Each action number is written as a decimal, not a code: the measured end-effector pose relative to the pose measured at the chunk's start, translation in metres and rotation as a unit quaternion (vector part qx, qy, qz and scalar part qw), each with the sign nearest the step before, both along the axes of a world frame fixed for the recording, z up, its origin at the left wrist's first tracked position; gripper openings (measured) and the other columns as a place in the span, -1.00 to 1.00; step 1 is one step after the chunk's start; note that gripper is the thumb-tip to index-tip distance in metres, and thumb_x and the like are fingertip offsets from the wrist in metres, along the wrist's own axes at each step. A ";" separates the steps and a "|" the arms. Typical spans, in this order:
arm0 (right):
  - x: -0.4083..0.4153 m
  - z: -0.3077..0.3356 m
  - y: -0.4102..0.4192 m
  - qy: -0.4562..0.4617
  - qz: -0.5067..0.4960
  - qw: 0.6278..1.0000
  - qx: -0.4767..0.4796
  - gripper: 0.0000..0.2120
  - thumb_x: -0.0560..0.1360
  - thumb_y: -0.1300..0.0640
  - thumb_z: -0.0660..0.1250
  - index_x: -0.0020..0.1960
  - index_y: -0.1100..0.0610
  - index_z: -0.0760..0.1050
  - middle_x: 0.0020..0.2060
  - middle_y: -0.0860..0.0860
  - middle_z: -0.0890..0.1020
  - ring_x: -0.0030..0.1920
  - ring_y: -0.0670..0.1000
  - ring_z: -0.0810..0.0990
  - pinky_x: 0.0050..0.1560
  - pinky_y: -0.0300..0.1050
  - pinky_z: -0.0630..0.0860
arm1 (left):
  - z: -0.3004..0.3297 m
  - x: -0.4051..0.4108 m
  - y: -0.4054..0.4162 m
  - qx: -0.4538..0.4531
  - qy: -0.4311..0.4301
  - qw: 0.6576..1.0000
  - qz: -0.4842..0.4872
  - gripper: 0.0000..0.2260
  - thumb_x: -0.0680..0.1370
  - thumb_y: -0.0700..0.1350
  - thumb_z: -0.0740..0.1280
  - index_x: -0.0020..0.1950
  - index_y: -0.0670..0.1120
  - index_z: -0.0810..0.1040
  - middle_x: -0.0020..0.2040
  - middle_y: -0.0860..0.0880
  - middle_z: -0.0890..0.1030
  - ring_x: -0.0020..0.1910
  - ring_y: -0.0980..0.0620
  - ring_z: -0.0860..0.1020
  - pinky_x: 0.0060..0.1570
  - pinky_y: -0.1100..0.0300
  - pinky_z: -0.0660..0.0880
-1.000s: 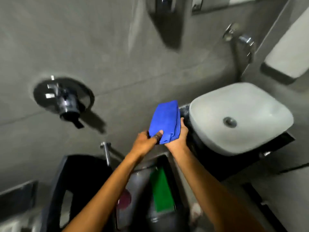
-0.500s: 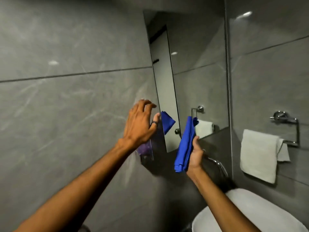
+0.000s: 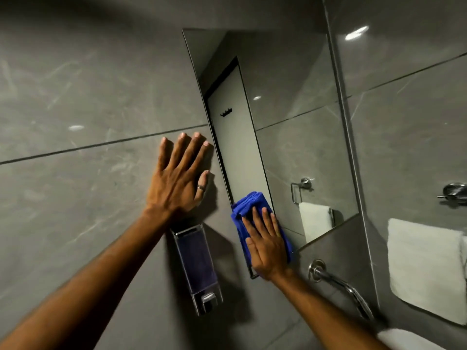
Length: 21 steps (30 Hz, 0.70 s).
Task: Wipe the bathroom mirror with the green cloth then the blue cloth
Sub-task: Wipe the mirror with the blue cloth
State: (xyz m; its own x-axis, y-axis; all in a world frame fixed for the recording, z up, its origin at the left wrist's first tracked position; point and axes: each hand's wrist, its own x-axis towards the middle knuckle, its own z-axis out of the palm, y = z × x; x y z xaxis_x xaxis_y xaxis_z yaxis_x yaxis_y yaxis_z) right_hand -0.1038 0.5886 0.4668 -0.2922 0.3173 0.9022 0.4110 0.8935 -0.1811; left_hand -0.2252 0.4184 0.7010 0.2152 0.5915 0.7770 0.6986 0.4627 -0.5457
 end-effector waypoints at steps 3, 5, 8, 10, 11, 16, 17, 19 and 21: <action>0.017 0.005 0.039 0.069 0.005 0.997 -0.039 -0.45 0.65 -0.09 -0.12 0.63 -0.06 -0.02 0.64 -0.04 0.00 0.64 0.11 -0.02 0.63 0.06 -0.14 | -0.003 -0.004 0.007 0.004 0.003 1.000 0.003 -0.36 0.66 0.23 -0.05 0.69 -0.01 -0.01 0.71 -0.10 -0.01 0.70 -0.17 -0.06 0.64 -0.24 -0.16; 0.038 0.014 0.068 0.135 0.001 0.987 -0.083 -0.46 0.66 -0.08 -0.11 0.62 -0.08 -0.04 0.62 -0.06 0.01 0.64 0.08 -0.02 0.63 0.03 -0.09 | -0.005 -0.002 0.007 0.014 -0.002 1.000 0.008 -0.36 0.66 0.22 -0.05 0.69 -0.01 -0.02 0.71 -0.10 -0.02 0.70 -0.17 -0.08 0.63 -0.26 -0.15; 0.073 0.022 0.117 0.200 -0.008 0.967 -0.159 -0.46 0.64 -0.05 -0.09 0.61 -0.02 0.00 0.61 -0.04 0.02 0.63 0.01 -0.07 0.62 0.01 -0.11 | -0.006 -0.001 0.009 0.024 0.005 1.000 0.018 -0.36 0.66 0.22 -0.06 0.69 -0.01 -0.05 0.72 -0.09 -0.06 0.70 -0.16 -0.12 0.63 -0.26 -0.15; 0.093 0.024 0.150 0.228 -0.016 0.953 -0.200 -0.43 0.62 -0.05 -0.11 0.61 0.06 0.04 0.61 0.03 0.03 0.63 0.05 -0.07 0.62 0.03 -0.13 | -0.006 -0.001 0.009 0.030 0.012 0.999 0.018 -0.36 0.65 0.21 -0.06 0.69 -0.01 -0.03 0.72 -0.09 -0.06 0.70 -0.16 -0.12 0.63 -0.28 -0.14; 0.103 0.026 0.167 0.244 -0.021 0.945 -0.217 -0.43 0.63 -0.04 -0.11 0.61 0.09 0.04 0.62 0.07 0.04 0.63 0.09 -0.07 0.62 0.02 -0.15 | -0.006 -0.001 0.010 0.031 0.015 0.999 0.016 -0.36 0.65 0.21 -0.05 0.69 -0.02 -0.02 0.71 -0.10 -0.05 0.70 -0.16 -0.12 0.63 -0.29 -0.13; 0.131 0.035 0.219 0.331 -0.053 0.894 -0.296 -0.46 0.66 0.03 -0.05 0.62 0.09 -0.01 0.63 0.07 0.03 0.64 0.13 -0.03 0.62 0.08 -0.12 | -0.005 -0.003 0.015 0.037 0.018 0.999 0.011 -0.35 0.64 0.21 -0.04 0.69 -0.01 0.00 0.71 -0.10 -0.02 0.70 -0.17 -0.11 0.62 -0.30 -0.12; 0.130 0.036 0.220 0.336 -0.058 0.891 -0.300 -0.46 0.67 0.03 -0.05 0.62 0.08 -0.02 0.63 0.06 0.02 0.64 0.12 -0.03 0.62 0.10 -0.12 | -0.004 -0.003 0.015 0.037 0.019 0.999 0.011 -0.35 0.64 0.21 -0.04 0.69 -0.01 -0.01 0.71 -0.10 -0.02 0.70 -0.17 -0.11 0.62 -0.30 -0.11; 0.121 0.036 0.213 0.331 -0.051 0.894 -0.298 -0.43 0.64 -0.02 -0.07 0.62 0.06 -0.03 0.63 0.03 0.01 0.64 0.10 -0.05 0.61 0.11 -0.12 | -0.005 -0.003 0.016 0.037 0.021 0.999 0.010 -0.35 0.64 0.21 -0.06 0.69 -0.01 -0.02 0.71 -0.10 -0.04 0.70 -0.17 -0.12 0.62 -0.30 -0.12; 0.105 0.043 0.192 0.320 -0.027 0.909 -0.266 -0.41 0.62 -0.04 -0.08 0.63 0.06 0.00 0.63 0.03 0.02 0.63 0.09 -0.08 0.62 0.12 -0.11 | -0.004 -0.003 0.016 0.038 0.021 0.999 0.008 -0.36 0.65 0.21 -0.06 0.69 -0.01 -0.03 0.71 -0.10 -0.04 0.70 -0.17 -0.12 0.62 -0.30 -0.13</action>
State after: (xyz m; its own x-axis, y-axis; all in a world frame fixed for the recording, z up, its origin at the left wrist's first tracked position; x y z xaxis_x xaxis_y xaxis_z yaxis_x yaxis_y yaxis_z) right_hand 0.0010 0.7802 0.5095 0.2677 0.7565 0.5967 0.1093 0.5914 -0.7989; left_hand -0.2279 0.4346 0.6968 0.2389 0.5354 0.8101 0.6682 0.5147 -0.5372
